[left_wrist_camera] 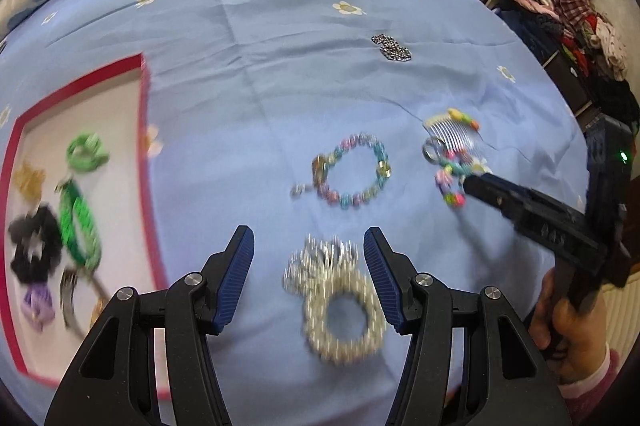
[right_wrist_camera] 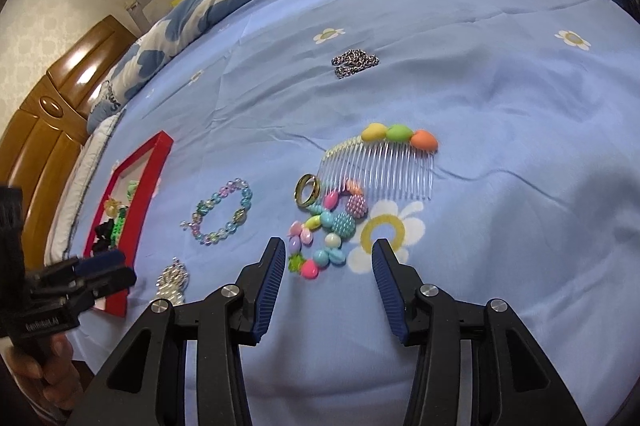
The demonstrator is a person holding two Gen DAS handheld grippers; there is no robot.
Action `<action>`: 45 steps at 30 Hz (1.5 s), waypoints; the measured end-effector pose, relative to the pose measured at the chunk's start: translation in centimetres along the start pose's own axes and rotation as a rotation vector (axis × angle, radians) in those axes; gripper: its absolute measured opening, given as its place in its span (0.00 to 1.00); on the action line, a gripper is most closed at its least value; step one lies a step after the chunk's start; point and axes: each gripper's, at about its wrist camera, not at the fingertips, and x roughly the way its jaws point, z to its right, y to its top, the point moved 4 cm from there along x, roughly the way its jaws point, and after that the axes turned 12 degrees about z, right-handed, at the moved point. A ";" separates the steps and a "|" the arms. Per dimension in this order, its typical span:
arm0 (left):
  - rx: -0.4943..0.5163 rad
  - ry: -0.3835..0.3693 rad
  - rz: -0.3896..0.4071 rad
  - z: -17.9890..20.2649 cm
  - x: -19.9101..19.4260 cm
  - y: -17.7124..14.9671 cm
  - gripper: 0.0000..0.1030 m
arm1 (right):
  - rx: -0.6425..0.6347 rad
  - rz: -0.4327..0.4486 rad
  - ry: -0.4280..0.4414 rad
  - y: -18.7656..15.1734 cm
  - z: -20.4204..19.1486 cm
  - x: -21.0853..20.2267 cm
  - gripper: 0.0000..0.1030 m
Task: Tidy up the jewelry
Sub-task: 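Grasp the pastel candy-bead bracelet with the right gripper while the left gripper grasps the crystal bead bracelet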
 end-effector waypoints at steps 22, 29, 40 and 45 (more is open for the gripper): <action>0.189 -0.023 -0.042 3.1 5.9 1.2 0.08 | 0.024 -0.020 0.086 -0.6 -0.4 0.4 0.12; 0.075 -0.069 0.019 1.0 1.5 1.6 0.07 | 0.040 0.019 0.140 0.5 -2.2 -1.6 0.12; -0.058 -0.070 0.144 -3.5 -5.0 2.5 0.07 | 0.012 0.059 0.221 2.5 -6.3 -3.0 0.12; -0.102 -0.050 0.181 -5.6 -6.9 2.3 0.07 | -0.012 0.046 0.250 2.4 -8.4 -2.6 0.12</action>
